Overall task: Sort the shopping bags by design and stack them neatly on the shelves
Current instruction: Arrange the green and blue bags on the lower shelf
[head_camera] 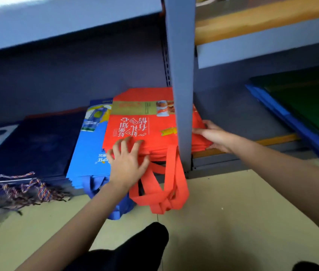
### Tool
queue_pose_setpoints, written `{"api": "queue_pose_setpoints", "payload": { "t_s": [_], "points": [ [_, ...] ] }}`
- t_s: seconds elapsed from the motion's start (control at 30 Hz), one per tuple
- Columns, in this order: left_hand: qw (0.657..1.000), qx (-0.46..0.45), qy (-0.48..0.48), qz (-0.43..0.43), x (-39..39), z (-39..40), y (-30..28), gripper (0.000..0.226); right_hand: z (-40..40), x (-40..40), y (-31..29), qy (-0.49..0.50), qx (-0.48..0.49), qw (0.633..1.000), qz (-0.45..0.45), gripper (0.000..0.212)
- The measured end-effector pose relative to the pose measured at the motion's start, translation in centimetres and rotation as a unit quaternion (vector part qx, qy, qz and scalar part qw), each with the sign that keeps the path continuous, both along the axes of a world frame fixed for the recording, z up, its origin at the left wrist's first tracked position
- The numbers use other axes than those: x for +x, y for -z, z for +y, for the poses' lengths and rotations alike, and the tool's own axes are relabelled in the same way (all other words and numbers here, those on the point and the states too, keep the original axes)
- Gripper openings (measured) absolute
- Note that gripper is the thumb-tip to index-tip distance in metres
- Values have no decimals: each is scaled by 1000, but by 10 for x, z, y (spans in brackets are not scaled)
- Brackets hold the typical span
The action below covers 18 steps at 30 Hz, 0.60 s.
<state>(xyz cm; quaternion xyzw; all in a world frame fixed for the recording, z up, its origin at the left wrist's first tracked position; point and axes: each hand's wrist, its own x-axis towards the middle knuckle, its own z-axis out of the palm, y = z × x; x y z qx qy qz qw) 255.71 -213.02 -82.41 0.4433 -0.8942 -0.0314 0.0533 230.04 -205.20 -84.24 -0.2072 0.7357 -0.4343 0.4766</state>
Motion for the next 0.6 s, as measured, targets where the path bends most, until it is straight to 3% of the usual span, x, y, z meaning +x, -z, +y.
{"api": "queue_pose_setpoints", "payload": {
  "t_s": [0.13, 0.2, 0.37, 0.47, 0.6],
  "points": [
    [997, 7, -78, 13, -2, -6, -4, 73, -3, -2, 0, 19, 5, 999, -30, 76],
    [988, 35, -145, 31, 3, -18, -5, 64, -5, -4, 0, 24, 2, 999, -37, 79],
    [940, 221, -179, 190, 4, -32, -9, 53, -5, 1, -3, 64, -31, 993, -93, 65],
    [929, 227, -187, 225, 2, -29, -10, 50, -5, 1, -1, 76, -43, 989, -115, 61],
    [912, 212, -209, 282, -2, -28, -14, 46, -4, 2, -3, 90, -68, 992, -59, 57]
  ]
}}
